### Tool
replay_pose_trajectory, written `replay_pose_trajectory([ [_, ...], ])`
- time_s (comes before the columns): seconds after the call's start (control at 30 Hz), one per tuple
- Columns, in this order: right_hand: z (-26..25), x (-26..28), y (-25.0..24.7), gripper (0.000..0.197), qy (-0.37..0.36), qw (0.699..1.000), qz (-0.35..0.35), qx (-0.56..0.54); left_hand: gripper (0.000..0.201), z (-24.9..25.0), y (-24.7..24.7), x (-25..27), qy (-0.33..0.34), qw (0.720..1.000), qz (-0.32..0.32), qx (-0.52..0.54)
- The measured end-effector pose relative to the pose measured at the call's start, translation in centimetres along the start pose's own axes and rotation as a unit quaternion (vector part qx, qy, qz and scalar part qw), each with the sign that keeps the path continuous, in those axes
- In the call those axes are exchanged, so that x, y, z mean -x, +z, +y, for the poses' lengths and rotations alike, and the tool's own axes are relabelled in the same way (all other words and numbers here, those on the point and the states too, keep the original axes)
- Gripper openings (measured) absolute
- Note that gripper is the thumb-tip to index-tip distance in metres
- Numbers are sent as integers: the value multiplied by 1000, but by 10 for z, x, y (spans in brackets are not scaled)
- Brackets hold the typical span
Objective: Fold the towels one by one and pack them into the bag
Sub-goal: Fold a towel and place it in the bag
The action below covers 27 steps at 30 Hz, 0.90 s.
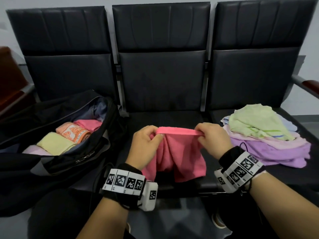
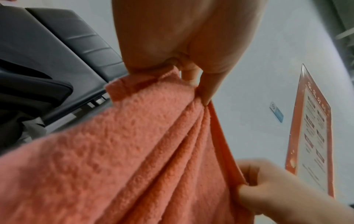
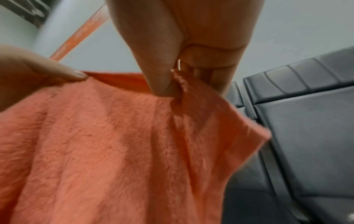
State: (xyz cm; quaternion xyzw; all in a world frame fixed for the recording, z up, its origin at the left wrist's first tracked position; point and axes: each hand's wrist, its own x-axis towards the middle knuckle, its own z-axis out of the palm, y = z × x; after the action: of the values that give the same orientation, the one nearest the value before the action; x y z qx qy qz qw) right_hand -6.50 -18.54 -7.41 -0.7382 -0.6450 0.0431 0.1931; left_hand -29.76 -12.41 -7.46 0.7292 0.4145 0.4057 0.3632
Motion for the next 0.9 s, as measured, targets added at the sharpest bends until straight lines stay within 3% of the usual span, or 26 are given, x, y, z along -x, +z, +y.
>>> replay_pose_trajectory([
  [0.23, 30, 2, 5, 22, 32, 998, 7, -62, 13, -9, -22, -10, -43, 994, 95, 34],
  [0.37, 35, 2, -1, 22, 42, 985, 57, -158, 18, -6, -33, -21, -49, 986, 154, 52],
  [0.43, 28, 0, -9, 19, 49, 961, 90, -256, 17, 2, -34, -28, -33, 983, 175, 42],
  [0.5, 15, -1, -22, 19, 42, 913, 113, -390, 12, 13, -32, -36, -21, 982, 180, 49],
  [0.6, -7, 0, -38, 19, 5, 850, 96, -518, 28, 22, -24, -45, -23, 990, 136, 15],
  [0.73, -28, 6, -33, 25, -28, 830, -52, -555, 51, 15, -10, -42, -59, 995, 24, -74],
  [0.83, -35, 11, -20, 38, -54, 842, -165, -511, 43, 10, -2, -27, -77, 996, -23, -49],
  [0.9, -41, 12, -10, 34, -76, 871, -165, -457, 40, 9, 2, -20, -81, 995, -60, -16],
])
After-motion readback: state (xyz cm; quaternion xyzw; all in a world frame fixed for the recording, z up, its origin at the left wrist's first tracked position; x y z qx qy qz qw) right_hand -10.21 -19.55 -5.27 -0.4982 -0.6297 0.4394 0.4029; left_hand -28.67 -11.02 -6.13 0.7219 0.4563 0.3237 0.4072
